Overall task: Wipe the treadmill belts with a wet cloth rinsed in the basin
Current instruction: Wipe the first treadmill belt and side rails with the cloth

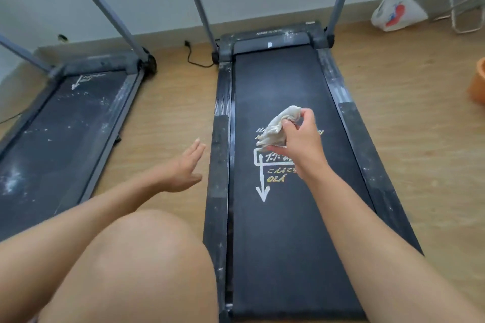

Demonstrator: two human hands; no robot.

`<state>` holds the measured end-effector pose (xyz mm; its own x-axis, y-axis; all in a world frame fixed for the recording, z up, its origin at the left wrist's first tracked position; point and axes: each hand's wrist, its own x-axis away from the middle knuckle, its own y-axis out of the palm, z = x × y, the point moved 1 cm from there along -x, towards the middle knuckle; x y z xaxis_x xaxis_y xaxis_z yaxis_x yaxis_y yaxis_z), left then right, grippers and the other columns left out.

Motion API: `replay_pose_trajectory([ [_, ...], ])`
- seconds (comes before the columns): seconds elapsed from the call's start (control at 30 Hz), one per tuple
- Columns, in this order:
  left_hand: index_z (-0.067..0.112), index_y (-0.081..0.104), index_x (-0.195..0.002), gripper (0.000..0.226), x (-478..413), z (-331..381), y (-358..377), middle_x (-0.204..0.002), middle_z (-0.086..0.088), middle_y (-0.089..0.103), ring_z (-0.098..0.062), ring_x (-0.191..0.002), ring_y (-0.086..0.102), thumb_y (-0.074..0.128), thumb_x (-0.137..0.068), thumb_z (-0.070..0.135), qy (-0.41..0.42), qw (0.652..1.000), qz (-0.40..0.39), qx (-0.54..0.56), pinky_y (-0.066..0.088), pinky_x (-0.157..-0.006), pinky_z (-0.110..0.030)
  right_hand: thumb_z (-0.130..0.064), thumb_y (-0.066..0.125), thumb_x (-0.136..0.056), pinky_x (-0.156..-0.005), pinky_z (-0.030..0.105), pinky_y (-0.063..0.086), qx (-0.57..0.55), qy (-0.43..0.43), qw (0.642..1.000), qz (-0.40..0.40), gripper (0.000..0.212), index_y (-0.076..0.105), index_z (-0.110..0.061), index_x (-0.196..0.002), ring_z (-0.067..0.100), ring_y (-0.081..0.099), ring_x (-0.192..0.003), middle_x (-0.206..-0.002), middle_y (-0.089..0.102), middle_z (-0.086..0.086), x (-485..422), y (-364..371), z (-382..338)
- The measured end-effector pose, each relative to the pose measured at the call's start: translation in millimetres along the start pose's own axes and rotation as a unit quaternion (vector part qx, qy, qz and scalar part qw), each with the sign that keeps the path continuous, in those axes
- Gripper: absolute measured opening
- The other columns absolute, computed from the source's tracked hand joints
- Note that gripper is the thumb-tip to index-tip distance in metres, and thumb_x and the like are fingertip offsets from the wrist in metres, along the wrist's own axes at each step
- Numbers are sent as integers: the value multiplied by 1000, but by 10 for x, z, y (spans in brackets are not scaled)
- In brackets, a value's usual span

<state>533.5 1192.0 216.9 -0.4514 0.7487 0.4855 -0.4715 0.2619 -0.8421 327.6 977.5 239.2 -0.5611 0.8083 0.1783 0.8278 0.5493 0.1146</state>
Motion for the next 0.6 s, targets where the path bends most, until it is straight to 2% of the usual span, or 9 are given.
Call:
replay_pose_trajectory([
  [0.17,6,-12,-164,84,-1585,-483,-124,-171,-11,-25,-25,-161,-13,48,-109,27,31,998,56,-5,1,-130,-35,-5,55,-101,-72,40,66,-50,59,996,43,29,55,-15,-128,24,75,-100,-117,66,6,-1046,416,338],
  [0.27,5,5,-166,72,-2804,-838,-15,-175,-10,-7,-23,-162,-2,43,-110,30,48,990,123,45,9,-131,-38,0,50,-100,-82,46,66,-28,102,993,55,30,65,-11,-123,26,76,-101,-115,75,9,-1849,846,785],
  [0.33,6,20,-165,63,-3502,-1112,137,-175,-8,10,-23,-162,8,42,-110,27,37,979,173,104,17,-129,-40,0,48,-98,-81,46,63,52,73,992,83,27,71,-11,-107,24,73,-90,-102,78,12,-2430,1180,1127],
  [0.4,6,29,-162,58,-4133,-1298,195,-173,-9,20,-25,-161,14,43,-108,22,40,964,218,144,23,-128,-44,-5,47,-97,-72,35,53,197,-25,975,100,22,68,-11,-97,14,61,-76,-87,73,12,-3053,1501,1394],
  [0.47,6,32,-161,56,-4796,-1414,67,-172,-10,23,-27,-161,16,43,-107,19,49,956,244,155,28,-125,-48,-8,47,-102,-67,24,45,325,-102,939,47,28,69,-24,-106,5,53,-68,-79,65,-1,-3682,1863,1619],
  [0.5,7,31,-162,56,-5112,-1451,-42,-173,-9,21,-28,-161,15,41,-108,20,47,955,241,165,29,-124,-49,-8,46,-102,-70,25,45,404,-110,908,-14,37,68,-30,-122,5,58,-79,-92,67,-3,-3972,2036,1765],
  [0.53,10,27,-164,57,-5387,-1478,-134,-174,-6,16,-28,-162,11,38,-109,22,41,957,232,170,30,-123,-49,-8,45,-102,-80,30,46,515,-115,845,-82,44,61,-30,-137,12,63,-104,-118,68,1,-4214,2175,1935],
  [0.57,11,23,-165,58,-5619,-1503,-203,-175,-4,11,-28,-162,8,34,-110,26,37,957,226,175,30,-122,-49,-9,43,-101,-96,36,44,625,-109,760,-138,54,48,-26,-152,21,51,-137,-151,54,6,-4424,2288,2121],
  [0.6,12,22,-165,58,-5762,-1517,-209,-175,-3,9,-29,-162,7,30,-110,29,39,954,238,179,31,-122,-49,-12,41,-101,-113,40,35,705,-95,683,-167,64,31,-22,-163,26,25,-158,-172,26,7,-4562,2347,2280],
])
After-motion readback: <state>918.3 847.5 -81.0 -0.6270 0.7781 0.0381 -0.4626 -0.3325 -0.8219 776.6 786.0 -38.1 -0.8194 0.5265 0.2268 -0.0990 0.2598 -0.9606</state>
